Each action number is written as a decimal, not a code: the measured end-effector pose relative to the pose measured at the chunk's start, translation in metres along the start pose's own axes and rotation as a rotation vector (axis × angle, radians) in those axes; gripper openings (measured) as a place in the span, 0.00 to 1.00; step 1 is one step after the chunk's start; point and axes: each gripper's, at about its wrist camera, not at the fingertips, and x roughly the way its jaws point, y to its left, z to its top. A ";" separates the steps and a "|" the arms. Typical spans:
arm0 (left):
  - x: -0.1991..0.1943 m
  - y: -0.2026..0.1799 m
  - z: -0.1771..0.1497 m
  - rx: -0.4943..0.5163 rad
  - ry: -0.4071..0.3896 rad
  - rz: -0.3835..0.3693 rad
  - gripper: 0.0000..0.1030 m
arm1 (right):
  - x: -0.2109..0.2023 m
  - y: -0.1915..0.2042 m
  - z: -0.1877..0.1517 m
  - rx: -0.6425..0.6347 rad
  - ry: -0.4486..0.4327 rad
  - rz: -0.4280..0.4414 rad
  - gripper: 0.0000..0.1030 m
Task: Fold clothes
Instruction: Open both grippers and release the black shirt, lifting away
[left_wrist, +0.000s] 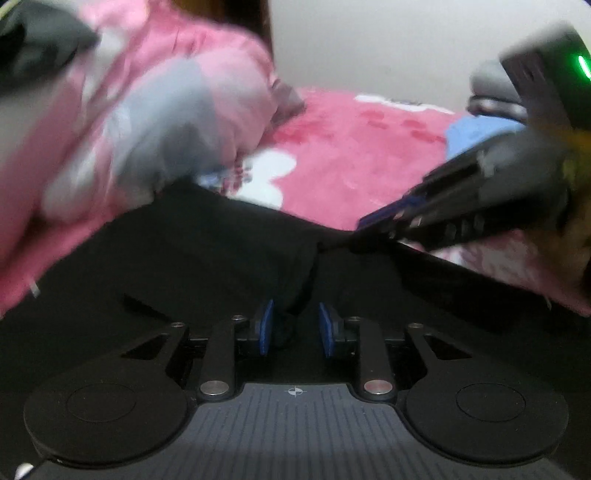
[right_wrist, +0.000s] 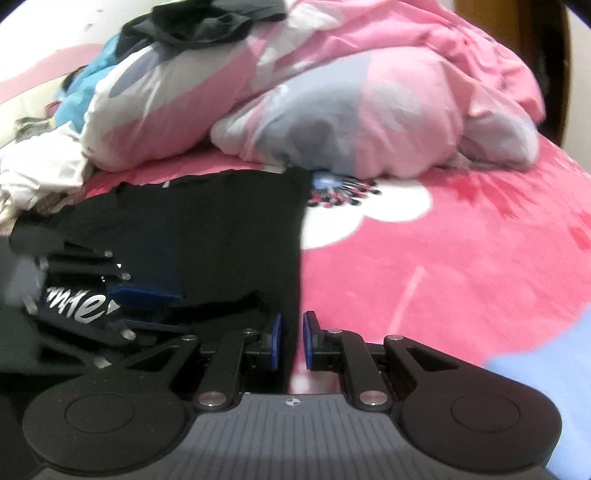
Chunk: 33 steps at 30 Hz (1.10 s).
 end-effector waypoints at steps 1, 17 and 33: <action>-0.006 0.004 0.002 -0.020 0.009 -0.012 0.25 | -0.007 0.000 0.001 0.004 0.006 -0.011 0.13; -0.213 0.080 -0.121 -0.732 -0.268 0.410 0.49 | 0.003 0.095 0.047 -0.215 -0.005 0.080 0.13; -0.247 0.209 -0.254 -1.303 -0.397 0.915 0.50 | 0.071 0.346 0.131 -0.328 0.085 0.525 0.33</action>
